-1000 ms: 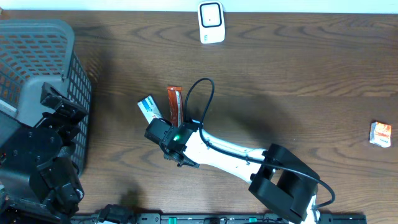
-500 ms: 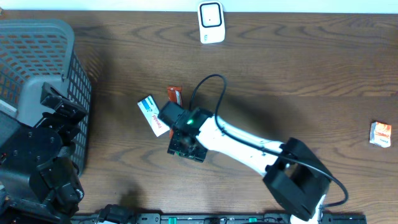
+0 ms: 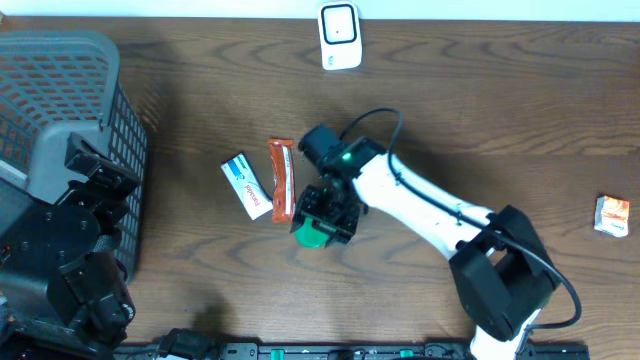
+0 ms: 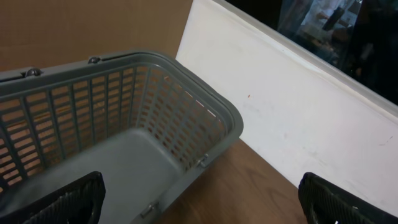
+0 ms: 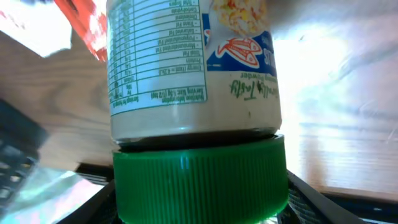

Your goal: Scan the item barcode

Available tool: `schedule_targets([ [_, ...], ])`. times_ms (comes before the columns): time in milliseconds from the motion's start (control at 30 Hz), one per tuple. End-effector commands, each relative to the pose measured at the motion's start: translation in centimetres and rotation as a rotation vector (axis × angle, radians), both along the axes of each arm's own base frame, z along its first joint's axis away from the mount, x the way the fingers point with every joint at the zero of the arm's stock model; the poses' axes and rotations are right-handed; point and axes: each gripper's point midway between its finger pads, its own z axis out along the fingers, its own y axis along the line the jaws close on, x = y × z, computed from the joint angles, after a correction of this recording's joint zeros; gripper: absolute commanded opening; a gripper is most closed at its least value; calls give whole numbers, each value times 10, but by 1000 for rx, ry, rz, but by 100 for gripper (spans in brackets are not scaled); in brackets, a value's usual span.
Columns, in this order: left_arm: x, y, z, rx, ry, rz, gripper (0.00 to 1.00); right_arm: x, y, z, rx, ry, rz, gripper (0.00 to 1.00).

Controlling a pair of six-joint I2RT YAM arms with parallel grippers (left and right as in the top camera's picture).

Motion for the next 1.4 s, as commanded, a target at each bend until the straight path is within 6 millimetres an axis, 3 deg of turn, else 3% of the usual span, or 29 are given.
schedule_targets([
  [0,-1,3,-1,19,10,13,100,15,-2,18,66,-31,-14,60],
  [200,-1,3,-1,19,10,13,100,38,-18,13,32,-86,-65,65],
  [367,-1,3,-1,19,10,13,100,45,-21,13,36,-92,-82,65],
  [600,-1,3,-1,19,10,13,100,48,-9,20,109,-96,-76,67],
  [1033,-1,3,-1,19,10,13,100,71,-3,23,151,-217,-45,69],
  [1233,-1,3,-1,19,10,13,100,62,-19,18,34,-204,-35,75],
  [1367,-1,3,-1,19,10,13,100,65,-26,28,-80,-263,-20,80],
])
